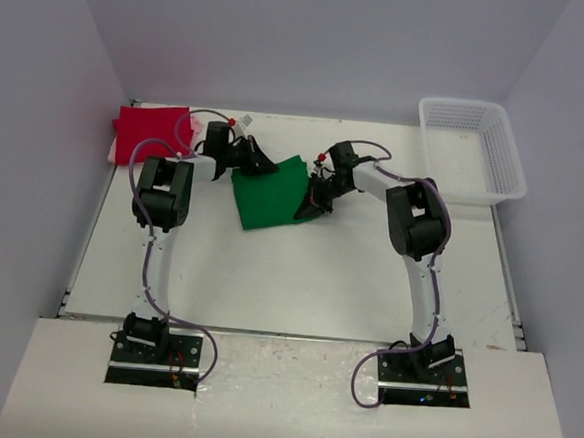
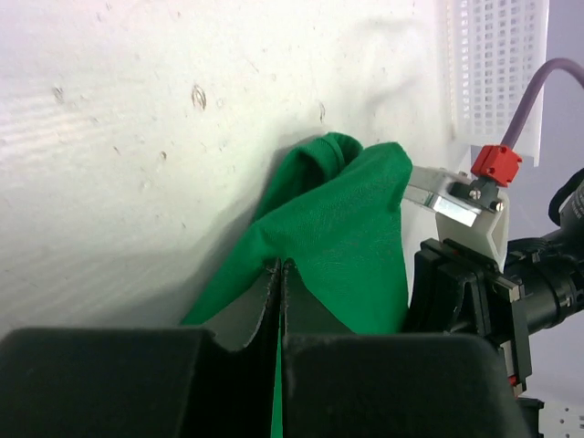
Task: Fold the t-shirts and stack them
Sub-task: Fold the long partially folded tshirt into a neat square
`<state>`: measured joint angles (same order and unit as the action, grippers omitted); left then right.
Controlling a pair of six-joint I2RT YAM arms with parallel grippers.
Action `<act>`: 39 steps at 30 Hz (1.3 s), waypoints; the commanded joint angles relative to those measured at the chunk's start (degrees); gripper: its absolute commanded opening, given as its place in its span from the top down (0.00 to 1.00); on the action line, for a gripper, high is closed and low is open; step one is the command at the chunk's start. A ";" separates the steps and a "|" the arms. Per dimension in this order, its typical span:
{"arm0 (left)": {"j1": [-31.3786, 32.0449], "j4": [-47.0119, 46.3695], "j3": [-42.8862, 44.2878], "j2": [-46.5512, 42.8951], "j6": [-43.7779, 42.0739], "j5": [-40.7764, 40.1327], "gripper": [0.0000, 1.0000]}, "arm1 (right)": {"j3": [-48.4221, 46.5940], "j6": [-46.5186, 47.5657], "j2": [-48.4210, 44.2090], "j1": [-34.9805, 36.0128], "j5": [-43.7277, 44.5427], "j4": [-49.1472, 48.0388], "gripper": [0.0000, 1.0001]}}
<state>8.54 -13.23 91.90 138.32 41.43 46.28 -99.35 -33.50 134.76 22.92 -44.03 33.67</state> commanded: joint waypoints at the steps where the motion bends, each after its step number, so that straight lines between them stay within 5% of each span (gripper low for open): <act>1: -1.50 -1.27 4.16 1.33 0.23 1.44 1.00 | 1.35 -1.75 -3.01 0.11 1.84 -0.19 1.00; 10: -4.67 4.27 9.89 1.61 -3.55 2.76 1.00 | 9.26 0.70 -9.33 0.29 2.02 -3.61 1.00; 14: -3.97 3.04 2.09 -5.85 -3.99 1.89 1.00 | 11.81 4.66 -14.25 1.25 3.24 -4.05 1.00; 23: 0.34 -3.82 -25.71 -32.14 0.85 -14.46 1.00 | 21.13 5.28 -28.93 3.89 9.05 -6.16 1.00; 32: 6.23 -3.29 -28.00 -33.13 2.87 -10.87 1.00 | 2.60 7.39 -16.48 2.57 9.76 2.27 1.00; 39: 8.69 -6.62 -30.80 -29.25 4.71 -8.66 1.00 | -10.94 4.32 -1.98 -0.94 1.68 4.65 1.00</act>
<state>16.73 -16.62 63.05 108.18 44.93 36.51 -106.43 -28.01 129.49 23.49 -37.85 34.96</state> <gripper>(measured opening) 0.002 0.003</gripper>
